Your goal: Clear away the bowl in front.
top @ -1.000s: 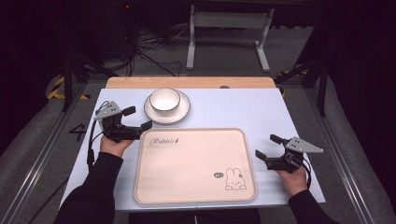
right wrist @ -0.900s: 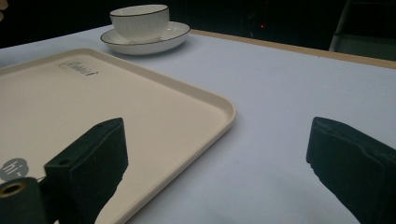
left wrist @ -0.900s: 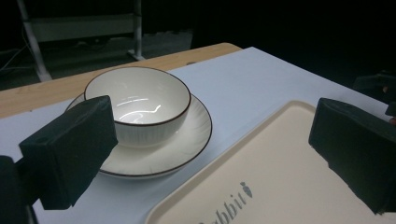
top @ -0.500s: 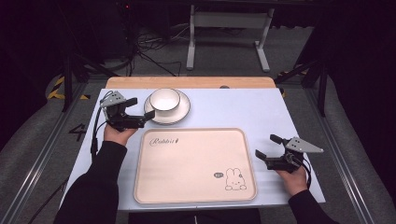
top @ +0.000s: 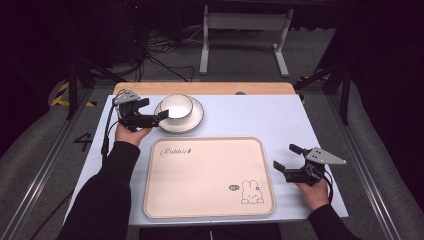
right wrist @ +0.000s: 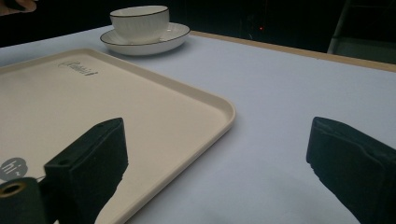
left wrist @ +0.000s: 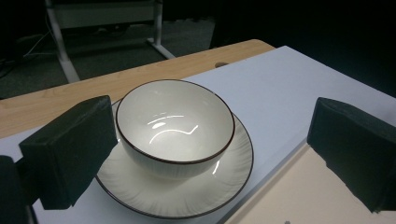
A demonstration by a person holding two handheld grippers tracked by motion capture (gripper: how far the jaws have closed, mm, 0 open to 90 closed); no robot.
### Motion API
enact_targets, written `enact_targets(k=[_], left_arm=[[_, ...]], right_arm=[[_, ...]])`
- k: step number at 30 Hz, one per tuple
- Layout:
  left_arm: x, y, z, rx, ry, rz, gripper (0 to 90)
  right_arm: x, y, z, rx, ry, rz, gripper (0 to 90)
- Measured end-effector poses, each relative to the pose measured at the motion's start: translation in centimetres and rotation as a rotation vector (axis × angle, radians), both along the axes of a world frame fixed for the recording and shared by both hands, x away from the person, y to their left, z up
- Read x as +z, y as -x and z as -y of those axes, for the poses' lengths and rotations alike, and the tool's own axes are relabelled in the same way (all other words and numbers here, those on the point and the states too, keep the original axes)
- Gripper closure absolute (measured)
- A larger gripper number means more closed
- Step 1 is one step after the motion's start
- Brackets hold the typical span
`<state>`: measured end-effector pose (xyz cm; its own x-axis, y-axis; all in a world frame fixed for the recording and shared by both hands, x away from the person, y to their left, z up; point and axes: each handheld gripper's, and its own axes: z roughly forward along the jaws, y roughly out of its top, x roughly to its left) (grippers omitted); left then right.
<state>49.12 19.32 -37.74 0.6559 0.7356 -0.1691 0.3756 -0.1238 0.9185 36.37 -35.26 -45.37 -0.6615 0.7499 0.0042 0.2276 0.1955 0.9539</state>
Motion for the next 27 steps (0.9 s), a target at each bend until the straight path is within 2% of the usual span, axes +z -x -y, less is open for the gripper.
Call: enact_targets(k=[7,9,17,23,27], left_arm=[[0.3,-1.0,0.2,0.024,-0.002,-0.017,2.9],[0.4,-1.4,0.4,0.052,-0.008,-0.022,3.6],[0.2,-2.5,0.6,0.079,0.003,-0.05,4.2],[0.2,-3.6,1.3,0.097,-0.031,-0.068,6.1],[-0.2,-4.5,1.4,0.116,-0.011,-0.088,7.3]], right_arm=[[0.0,0.0,-0.1,-0.005,0.008,-0.002,6.0],[0.0,0.0,-0.1,-0.005,0.006,0.001,6.0],[0.0,0.1,-0.1,-0.003,0.01,0.006,6.0],[0.0,0.2,-0.1,-0.001,0.009,0.011,6.0],[0.0,0.2,-0.1,0.002,0.005,0.013,6.0]])
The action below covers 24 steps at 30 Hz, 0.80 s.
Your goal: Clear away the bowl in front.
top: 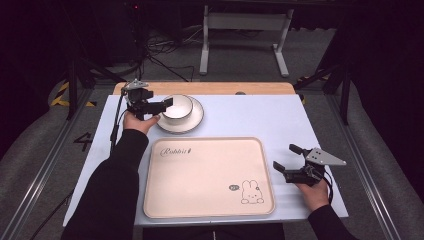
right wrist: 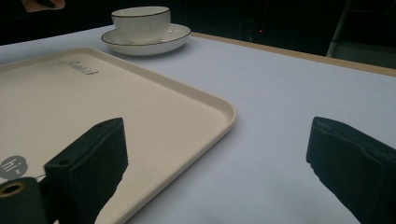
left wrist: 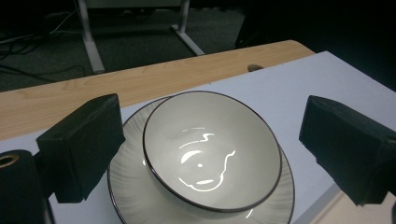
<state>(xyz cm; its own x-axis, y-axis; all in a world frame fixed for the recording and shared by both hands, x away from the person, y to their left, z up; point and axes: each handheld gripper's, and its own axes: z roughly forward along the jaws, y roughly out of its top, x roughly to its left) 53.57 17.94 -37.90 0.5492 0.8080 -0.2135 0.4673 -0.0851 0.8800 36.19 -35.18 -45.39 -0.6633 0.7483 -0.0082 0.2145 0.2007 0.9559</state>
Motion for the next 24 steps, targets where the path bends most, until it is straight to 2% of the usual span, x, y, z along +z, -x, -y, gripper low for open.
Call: enact_targets(k=[6,12,24], left_arm=[[-0.6,-1.0,-0.1,0.036,0.015,-0.023,9.4],[-1.5,-1.8,-0.2,0.065,0.008,-0.055,12.4],[-2.8,-3.2,0.4,0.095,-0.032,-0.147,17.2]], right_arm=[[0.0,0.0,0.0,0.002,-0.005,0.004,6.0],[0.0,0.0,0.1,0.003,-0.004,0.005,6.0],[0.0,0.1,0.1,0.006,-0.012,0.005,5.9]])
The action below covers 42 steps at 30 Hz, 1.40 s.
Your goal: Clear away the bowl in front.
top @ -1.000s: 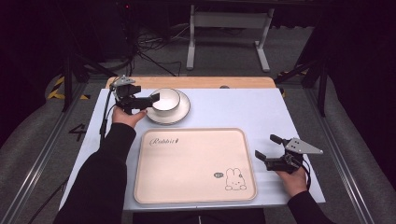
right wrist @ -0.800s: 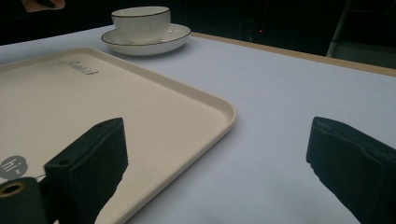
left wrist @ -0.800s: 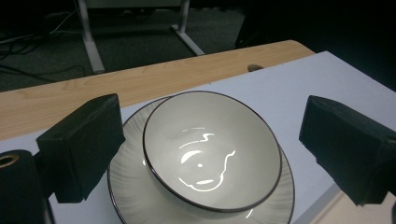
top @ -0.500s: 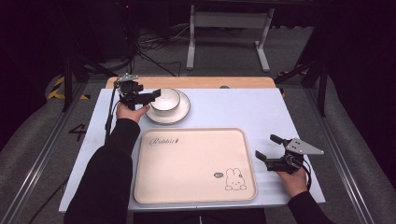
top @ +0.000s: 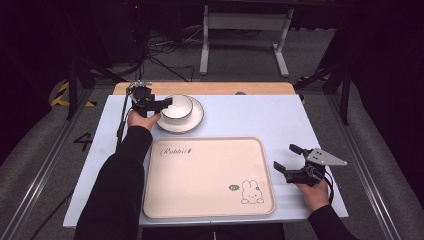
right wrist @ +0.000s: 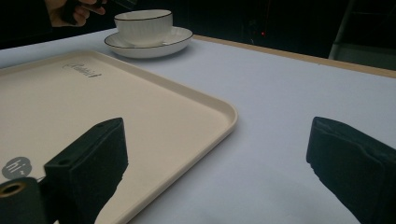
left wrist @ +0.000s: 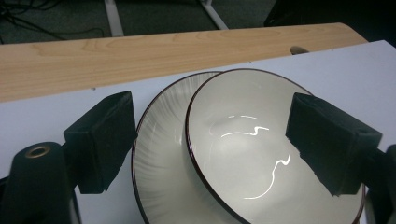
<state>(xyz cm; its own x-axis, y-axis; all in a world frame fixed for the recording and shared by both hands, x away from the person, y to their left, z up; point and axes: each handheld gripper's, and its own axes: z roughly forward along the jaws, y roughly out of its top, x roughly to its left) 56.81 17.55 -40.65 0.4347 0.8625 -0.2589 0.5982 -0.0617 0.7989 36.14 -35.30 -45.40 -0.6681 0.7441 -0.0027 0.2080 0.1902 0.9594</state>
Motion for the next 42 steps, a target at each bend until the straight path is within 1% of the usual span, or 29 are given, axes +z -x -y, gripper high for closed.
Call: enact_targets(k=[3,4,6,10,13,17,20,26,31,33,35,39,42], left_arm=[[-0.3,-0.2,0.1,-0.001,-0.008,-0.018,18.5],[-0.5,-0.3,0.2,-0.016,-0.004,-0.034,19.7],[-0.7,-0.3,0.4,-0.022,-0.004,-0.041,21.0],[-1.1,-0.5,0.6,-0.018,-0.001,-0.066,23.6],[-1.3,-0.6,0.7,-0.02,-0.005,-0.077,24.5],[-1.5,-0.7,1.0,-0.03,-0.025,-0.097,31.0],[-1.7,-0.8,1.1,-0.03,-0.024,-0.123,35.6],[-1.9,-1.0,1.1,-0.003,-0.028,-0.193,45.2],[-2.1,-1.1,1.2,0.012,-0.034,-0.239,52.7],[-2.2,-1.2,1.3,0.023,-0.031,-0.25,55.4],[-2.3,-1.2,1.3,0.023,-0.021,-0.265,58.1],[-2.3,-1.2,1.3,0.06,-0.016,-0.282,64.5],[-2.3,-1.2,1.3,0.078,0.005,-0.298,68.7]], right_arm=[[0.0,0.0,0.0,0.002,-0.001,-0.001,5.9],[0.0,0.0,0.0,0.003,-0.002,0.001,6.0],[0.0,0.0,0.1,0.003,-0.004,0.001,6.0],[0.0,0.0,0.1,0.004,-0.006,0.001,6.0],[0.0,0.0,0.1,0.004,-0.006,0.001,5.9],[0.0,0.0,0.1,0.006,-0.006,0.002,5.9],[0.0,0.0,0.1,0.006,-0.007,0.001,5.9],[0.0,0.0,0.1,0.006,-0.007,0.0,5.9],[0.0,0.0,0.1,0.008,-0.007,0.001,5.9],[0.0,0.0,0.1,0.009,-0.007,0.001,5.9],[0.0,0.0,0.1,0.01,-0.006,0.0,5.9],[0.0,0.0,0.1,0.011,-0.003,0.001,6.0],[0.0,0.0,0.1,0.012,-0.004,0.001,6.0]])
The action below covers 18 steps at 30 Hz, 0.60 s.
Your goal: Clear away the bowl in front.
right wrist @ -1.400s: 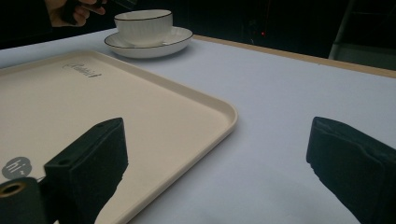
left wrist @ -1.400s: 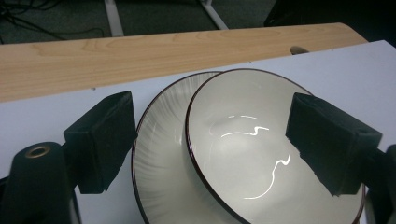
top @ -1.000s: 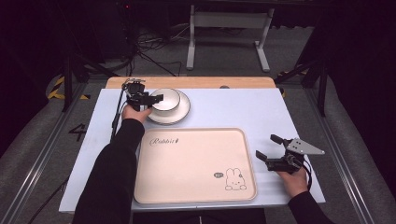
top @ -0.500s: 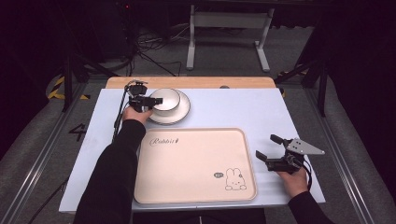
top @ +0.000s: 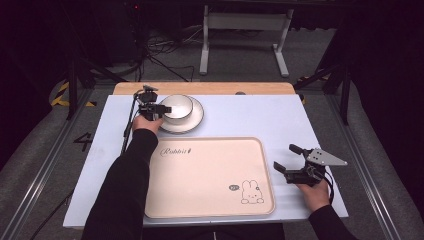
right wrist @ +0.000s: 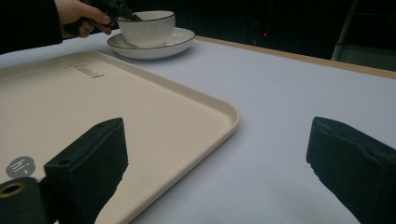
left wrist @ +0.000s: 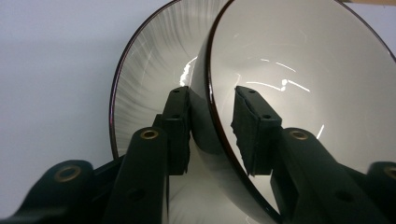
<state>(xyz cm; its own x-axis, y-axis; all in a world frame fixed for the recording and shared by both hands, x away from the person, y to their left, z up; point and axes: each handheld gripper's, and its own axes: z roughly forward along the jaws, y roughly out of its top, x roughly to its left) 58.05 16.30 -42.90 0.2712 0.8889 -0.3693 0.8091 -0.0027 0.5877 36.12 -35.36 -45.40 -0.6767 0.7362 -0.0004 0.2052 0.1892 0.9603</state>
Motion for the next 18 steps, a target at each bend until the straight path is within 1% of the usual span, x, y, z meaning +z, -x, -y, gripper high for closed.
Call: enact_targets(k=[1,4,6,7,8,11,16,17,18], left_arm=[[0.0,0.0,0.02,0.005,0.003,-0.002,69.5],[0.05,0.02,0.26,0.019,-0.013,-0.002,73.2],[0.09,0.09,0.46,0.028,-0.021,-0.001,77.6],[0.07,0.1,0.5,0.016,-0.014,0.0,79.5],[0.04,0.1,0.55,0.015,-0.007,-0.001,79.3],[0.12,0.17,0.75,0.019,-0.021,0.002,79.7],[0.35,0.22,0.4,0.029,0.023,-0.005,79.8],[0.51,0.28,0.36,0.033,0.036,0.006,79.8],[0.63,0.32,0.39,0.032,0.023,0.015,79.8]], right_arm=[[0.0,0.0,0.01,0.0,0.0,0.0,6.0],[0.0,-0.01,-0.01,0.0,0.001,0.0,6.0],[0.0,-0.01,-0.01,0.001,0.001,0.0,6.0],[0.0,-0.01,-0.01,0.001,0.001,0.0,6.0],[0.0,-0.01,0.0,0.001,0.0,0.0,6.0],[0.0,-0.02,0.0,0.001,0.0,0.0,6.0],[0.0,-0.02,0.02,0.001,-0.001,-0.001,6.0],[0.0,-0.02,0.01,0.001,-0.001,-0.001,6.0],[0.0,-0.02,0.02,0.001,-0.001,-0.002,6.0]])
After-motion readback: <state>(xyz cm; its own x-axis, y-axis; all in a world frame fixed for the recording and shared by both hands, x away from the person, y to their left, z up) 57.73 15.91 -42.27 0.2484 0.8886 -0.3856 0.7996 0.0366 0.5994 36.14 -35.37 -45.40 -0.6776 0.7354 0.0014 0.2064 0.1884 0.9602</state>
